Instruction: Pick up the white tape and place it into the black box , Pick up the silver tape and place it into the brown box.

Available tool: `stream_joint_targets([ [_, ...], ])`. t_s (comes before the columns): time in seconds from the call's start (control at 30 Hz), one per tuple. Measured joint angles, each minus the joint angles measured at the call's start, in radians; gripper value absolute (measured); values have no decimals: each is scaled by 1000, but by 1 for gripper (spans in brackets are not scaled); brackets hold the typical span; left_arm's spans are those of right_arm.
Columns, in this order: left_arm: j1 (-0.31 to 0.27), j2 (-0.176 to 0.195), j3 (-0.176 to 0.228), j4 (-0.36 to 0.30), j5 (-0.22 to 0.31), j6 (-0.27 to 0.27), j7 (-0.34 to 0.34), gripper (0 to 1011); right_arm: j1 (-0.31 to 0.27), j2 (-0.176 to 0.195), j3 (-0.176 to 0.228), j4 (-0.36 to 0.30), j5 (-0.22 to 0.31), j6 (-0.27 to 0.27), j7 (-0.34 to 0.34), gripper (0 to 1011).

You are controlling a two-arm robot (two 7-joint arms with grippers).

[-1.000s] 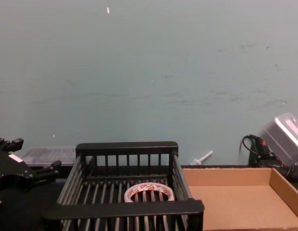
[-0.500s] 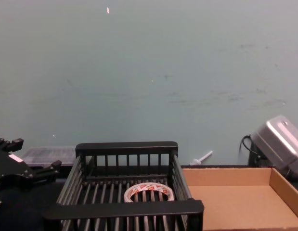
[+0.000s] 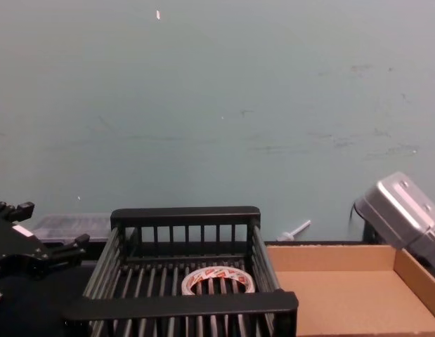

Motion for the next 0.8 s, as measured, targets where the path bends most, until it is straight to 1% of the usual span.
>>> stream_joint_targets([
  [0.3,0,0,0,0,0,0,0,1001,6,-12,-2,17,-11,0,7,1002],
  [0.8,0,0,0,0,0,0,0,1001,6,-17,-2,23,-19,0,10,1002],
])
